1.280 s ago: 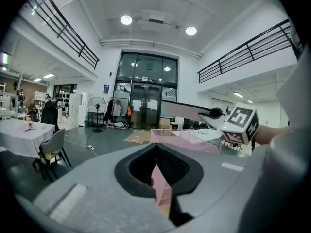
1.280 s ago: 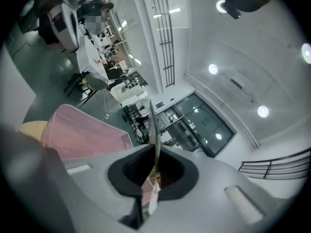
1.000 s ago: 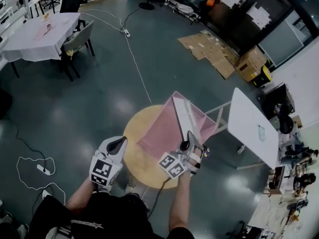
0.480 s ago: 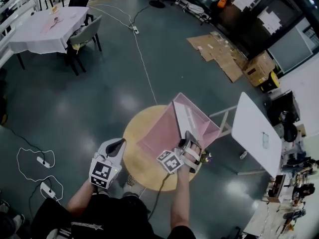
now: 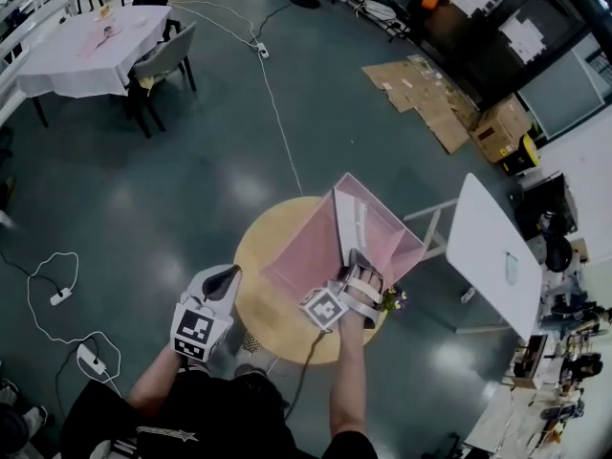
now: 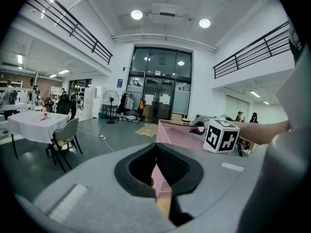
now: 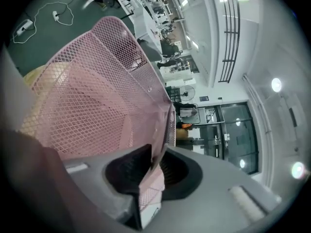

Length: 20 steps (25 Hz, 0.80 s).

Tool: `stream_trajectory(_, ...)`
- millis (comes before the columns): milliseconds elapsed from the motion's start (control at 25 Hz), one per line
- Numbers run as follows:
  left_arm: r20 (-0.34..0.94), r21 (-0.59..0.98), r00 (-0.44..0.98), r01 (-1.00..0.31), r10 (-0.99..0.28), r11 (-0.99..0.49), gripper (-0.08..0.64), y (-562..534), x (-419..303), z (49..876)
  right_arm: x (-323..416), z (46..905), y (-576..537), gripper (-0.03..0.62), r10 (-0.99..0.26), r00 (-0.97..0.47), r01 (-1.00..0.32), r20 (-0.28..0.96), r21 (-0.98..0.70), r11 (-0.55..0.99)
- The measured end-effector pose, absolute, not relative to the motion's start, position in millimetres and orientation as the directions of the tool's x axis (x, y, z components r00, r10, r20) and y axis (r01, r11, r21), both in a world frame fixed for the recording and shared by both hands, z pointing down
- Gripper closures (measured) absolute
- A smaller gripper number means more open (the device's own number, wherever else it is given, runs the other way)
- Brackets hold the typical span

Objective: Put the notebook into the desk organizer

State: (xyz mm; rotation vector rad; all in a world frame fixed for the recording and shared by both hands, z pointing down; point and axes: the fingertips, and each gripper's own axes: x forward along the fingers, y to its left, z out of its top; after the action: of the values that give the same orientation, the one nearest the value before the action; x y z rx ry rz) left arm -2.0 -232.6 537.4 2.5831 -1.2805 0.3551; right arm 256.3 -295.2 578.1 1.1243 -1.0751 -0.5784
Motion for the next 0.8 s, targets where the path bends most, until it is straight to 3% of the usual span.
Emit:
stream_trajectory(120,0.319,0.106,0.589,-0.801,-0.743,-0.589,0.549,-232,-1,540,259,584,-293,0.525,-0.811,0.410,-0.174,0.417,0.909,0.379)
stream_trajectory(560,0.325,0.107,0.614,-0.780,-0.720,-0.617,0.549,-228,2,539,257,596,-281,0.345,-0.756,0.352,-0.288,0.552,0.832,0.473)
stream_trajectory(800,0.318,0.104,0.626,-0.770,-0.712,-0.630,0.549,-225,1,535,252,604,-267,0.296,-0.724,0.331,-0.338,0.606,0.792,0.508)
